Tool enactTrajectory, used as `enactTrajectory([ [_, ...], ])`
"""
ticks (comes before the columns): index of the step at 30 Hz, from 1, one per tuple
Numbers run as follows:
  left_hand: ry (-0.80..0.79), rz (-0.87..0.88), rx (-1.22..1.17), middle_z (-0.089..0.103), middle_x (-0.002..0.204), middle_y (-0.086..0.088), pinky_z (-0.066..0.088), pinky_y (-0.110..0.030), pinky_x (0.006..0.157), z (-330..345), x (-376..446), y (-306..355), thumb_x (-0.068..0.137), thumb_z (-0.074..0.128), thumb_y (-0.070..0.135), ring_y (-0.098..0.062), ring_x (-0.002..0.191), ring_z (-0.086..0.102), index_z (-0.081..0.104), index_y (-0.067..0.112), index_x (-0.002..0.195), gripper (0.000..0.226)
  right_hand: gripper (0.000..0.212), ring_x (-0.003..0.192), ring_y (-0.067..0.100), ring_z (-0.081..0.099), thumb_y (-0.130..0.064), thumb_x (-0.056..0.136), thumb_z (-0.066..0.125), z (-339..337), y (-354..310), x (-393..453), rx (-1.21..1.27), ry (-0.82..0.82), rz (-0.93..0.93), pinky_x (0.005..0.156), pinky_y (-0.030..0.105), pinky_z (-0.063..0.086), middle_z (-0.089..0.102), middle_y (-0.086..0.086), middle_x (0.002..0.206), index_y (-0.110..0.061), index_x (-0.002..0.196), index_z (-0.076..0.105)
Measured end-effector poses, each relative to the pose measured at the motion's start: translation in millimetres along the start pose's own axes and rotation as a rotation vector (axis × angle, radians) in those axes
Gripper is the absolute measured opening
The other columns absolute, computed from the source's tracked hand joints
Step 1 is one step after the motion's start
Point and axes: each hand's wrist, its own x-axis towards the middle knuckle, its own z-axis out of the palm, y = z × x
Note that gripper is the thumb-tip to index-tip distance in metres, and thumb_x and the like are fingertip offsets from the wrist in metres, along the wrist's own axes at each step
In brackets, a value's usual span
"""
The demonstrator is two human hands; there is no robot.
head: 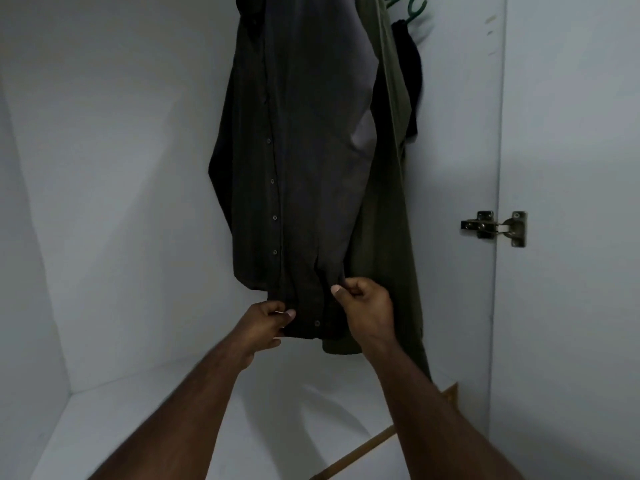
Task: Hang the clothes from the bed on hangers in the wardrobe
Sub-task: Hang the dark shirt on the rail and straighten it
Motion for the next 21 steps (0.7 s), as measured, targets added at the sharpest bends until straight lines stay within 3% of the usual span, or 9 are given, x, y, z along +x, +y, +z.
enactTrajectory([
  [3,-0.027,0.018,-0.006,0.072,0.110,-0.002,0.054,-0.032,0.083,10,-4,6,0.097,0.065,0.030,-0.018,0.099,0.070,0.067,0.026,0.106,0.010,0.004,0.086,0.011,0.069,-0.025,0.094,0.068,-26,-6,6,0.036,0.057,0.033,0.083,0.040,0.060,0.073,-0.006,0.088,-0.026,0.090,0.069],
  [7,-0.079,0.052,0.056,0.075,0.104,-0.003,0.052,-0.030,0.077,33,-12,15,0.096,0.066,0.031,-0.019,0.096,0.072,0.071,0.020,0.101,0.013,0.014,0.093,0.014,0.070,-0.021,0.094,0.068,-67,-2,18,0.082,0.132,0.064,0.088,0.042,0.059,0.074,-0.003,0.097,-0.016,0.107,0.070],
  [12,-0.112,0.114,0.132,0.074,0.102,-0.001,0.053,-0.030,0.077,63,-21,33,0.097,0.064,0.029,-0.018,0.095,0.070,0.071,0.021,0.104,0.013,0.016,0.093,0.013,0.071,-0.017,0.092,0.070,-108,-6,36,0.067,0.180,0.061,0.089,0.040,0.059,0.074,-0.002,0.097,-0.016,0.108,0.070],
  [18,-0.071,0.138,0.103,0.074,0.102,0.003,0.053,-0.029,0.076,75,-30,47,0.096,0.065,0.024,-0.016,0.092,0.071,0.072,0.023,0.105,0.011,0.024,0.092,0.015,0.066,-0.018,0.093,0.068,-143,-16,57,-0.136,0.194,0.026,0.089,0.037,0.057,0.070,-0.001,0.100,-0.015,0.117,0.065],
  [21,-0.013,0.142,0.079,0.075,0.100,0.003,0.053,-0.028,0.073,69,-33,49,0.096,0.065,0.022,-0.017,0.090,0.072,0.072,0.022,0.103,0.010,0.024,0.096,0.019,0.065,-0.020,0.094,0.066,-150,-19,68,-0.278,0.176,0.014,0.093,0.042,0.055,0.069,0.001,0.105,-0.016,0.118,0.062],
])
